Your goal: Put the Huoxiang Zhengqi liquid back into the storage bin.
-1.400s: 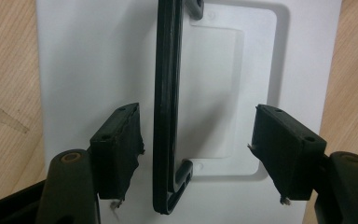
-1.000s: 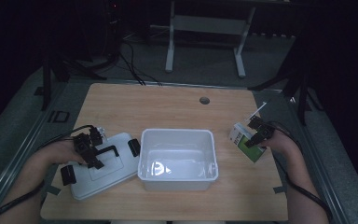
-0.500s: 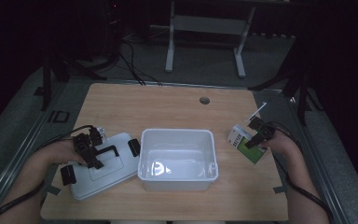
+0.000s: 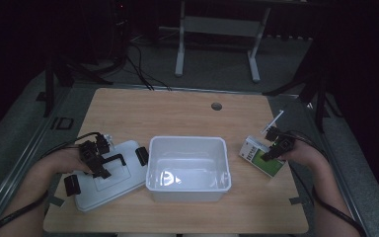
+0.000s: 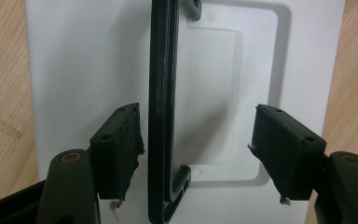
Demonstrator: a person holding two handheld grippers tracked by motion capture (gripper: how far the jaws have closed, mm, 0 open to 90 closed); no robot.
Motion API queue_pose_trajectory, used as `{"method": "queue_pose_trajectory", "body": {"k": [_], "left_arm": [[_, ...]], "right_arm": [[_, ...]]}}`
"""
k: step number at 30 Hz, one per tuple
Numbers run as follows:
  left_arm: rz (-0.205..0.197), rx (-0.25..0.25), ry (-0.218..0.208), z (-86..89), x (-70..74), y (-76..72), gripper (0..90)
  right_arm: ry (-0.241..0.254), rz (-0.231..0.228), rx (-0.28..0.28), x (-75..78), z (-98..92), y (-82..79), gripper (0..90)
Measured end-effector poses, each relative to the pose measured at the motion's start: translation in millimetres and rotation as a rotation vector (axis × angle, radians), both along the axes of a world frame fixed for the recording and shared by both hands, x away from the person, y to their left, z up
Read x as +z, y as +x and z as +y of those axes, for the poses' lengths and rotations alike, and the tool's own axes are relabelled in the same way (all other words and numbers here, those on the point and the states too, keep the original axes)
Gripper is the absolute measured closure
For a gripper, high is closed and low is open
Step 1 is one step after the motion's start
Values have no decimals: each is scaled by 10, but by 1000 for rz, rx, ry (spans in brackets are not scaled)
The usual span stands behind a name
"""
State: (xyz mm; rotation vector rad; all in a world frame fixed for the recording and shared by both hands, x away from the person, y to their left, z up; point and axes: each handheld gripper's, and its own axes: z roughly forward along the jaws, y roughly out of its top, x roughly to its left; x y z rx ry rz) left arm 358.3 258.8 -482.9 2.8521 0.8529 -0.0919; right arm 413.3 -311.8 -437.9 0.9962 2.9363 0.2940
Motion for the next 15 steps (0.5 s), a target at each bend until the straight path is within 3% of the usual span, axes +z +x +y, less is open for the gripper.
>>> {"method": "queue_pose_trajectory", "body": {"k": [7, 15], "left_arm": [[1, -4, 3, -17, 22, 0, 332], [-2, -7, 17, -7, 20, -11, 332]], "right_arm": [[-28, 1, 129, 161, 137, -170, 636], [-17, -54, 184, 501, 263, -254, 636]]}}
